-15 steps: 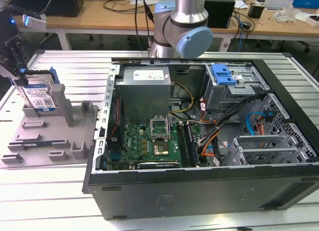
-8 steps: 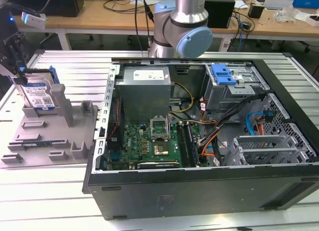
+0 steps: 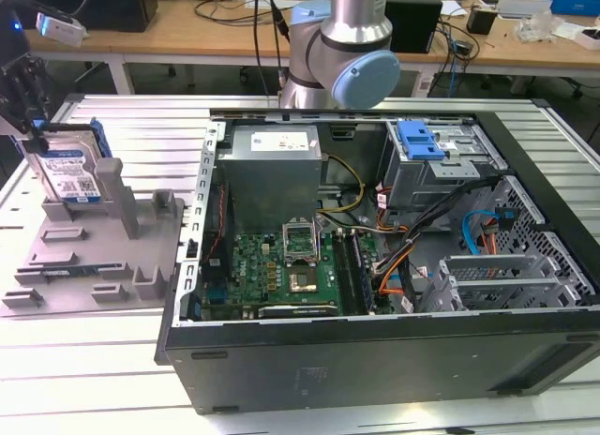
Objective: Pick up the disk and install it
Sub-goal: 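Pick up the disk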
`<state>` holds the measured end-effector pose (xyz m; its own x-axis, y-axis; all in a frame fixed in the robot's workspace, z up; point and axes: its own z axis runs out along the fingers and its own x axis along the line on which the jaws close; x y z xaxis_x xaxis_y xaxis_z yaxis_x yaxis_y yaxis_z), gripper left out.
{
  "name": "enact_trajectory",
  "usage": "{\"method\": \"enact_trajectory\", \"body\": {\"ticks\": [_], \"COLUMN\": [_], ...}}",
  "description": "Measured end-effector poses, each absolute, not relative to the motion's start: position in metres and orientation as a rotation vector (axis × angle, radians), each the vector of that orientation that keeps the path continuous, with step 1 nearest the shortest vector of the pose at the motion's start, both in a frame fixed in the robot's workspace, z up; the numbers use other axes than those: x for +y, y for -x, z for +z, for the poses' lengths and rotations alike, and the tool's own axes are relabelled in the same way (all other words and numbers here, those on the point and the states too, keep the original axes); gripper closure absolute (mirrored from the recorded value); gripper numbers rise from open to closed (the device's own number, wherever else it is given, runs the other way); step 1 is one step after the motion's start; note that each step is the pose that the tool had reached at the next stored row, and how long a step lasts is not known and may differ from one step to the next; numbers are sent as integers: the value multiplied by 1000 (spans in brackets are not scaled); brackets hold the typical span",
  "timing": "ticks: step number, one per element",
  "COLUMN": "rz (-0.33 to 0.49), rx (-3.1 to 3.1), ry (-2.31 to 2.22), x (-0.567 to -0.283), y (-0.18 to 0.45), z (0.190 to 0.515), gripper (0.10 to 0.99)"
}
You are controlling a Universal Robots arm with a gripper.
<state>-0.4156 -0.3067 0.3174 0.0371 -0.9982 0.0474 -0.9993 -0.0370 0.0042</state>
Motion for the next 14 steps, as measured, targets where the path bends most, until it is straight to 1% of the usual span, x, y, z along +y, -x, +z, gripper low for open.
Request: {"method": "enact_trajectory", "body": {"ticks": [12, 14], "rz": [54, 56], "rx": [-2157, -2158], "ry": [-2238, -2239], "x": [-307, -307], "y": [416, 416], "z": [343, 351], "gripper": [718, 718]}}
